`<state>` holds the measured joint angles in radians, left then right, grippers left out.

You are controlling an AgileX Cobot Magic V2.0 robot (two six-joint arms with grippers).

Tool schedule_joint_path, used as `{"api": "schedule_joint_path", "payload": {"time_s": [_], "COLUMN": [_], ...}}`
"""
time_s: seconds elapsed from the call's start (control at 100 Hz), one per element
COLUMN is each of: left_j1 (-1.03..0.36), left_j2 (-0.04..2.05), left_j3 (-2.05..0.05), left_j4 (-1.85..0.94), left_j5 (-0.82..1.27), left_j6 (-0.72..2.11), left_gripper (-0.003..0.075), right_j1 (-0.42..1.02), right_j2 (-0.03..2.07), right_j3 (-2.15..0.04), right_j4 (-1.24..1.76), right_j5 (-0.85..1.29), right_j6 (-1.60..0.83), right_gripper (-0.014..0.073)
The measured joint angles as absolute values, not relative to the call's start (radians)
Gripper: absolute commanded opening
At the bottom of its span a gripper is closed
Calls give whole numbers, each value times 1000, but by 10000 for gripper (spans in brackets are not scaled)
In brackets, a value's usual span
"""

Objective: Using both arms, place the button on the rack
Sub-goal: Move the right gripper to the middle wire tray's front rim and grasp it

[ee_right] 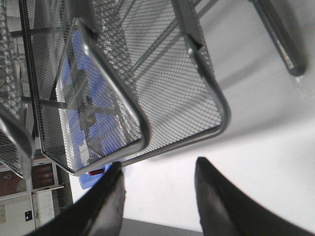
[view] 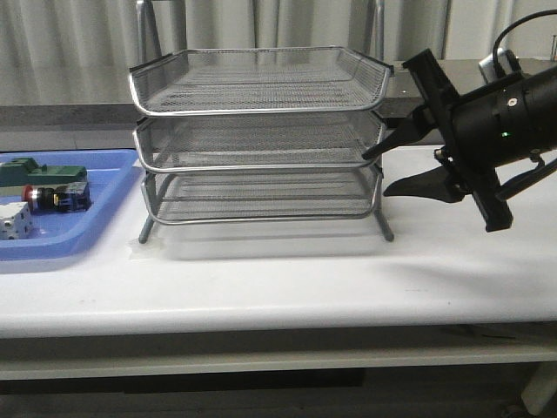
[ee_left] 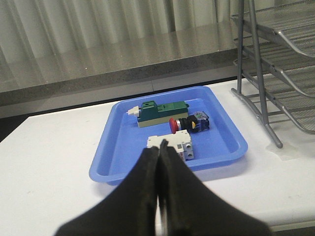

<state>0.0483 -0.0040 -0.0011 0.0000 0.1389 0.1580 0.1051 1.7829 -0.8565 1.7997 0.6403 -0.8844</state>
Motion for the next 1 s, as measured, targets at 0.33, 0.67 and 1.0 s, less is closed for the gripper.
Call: {"api": "schedule_joint_path", "payload": {"time_s": [0.33, 0.67, 1.0], "left_j1": [48, 48, 48], "left_j2": [-4, -4, -4], "left_j3": [-1, -1, -1], "left_j4": [0, 0, 0], "left_j5": [139, 139, 139], "left_j6": [158, 158, 158], "left_gripper": [-21, -21, -21], "right_j1": [135, 144, 144], "right_j2": [1864, 1887, 1890], "right_j3": [-976, -995, -995], "right_j4": [1801, 1801, 1811], "right_j5": [662, 664, 649], "right_j6": [-888, -890, -876], "right_gripper": [357, 235, 0]}}
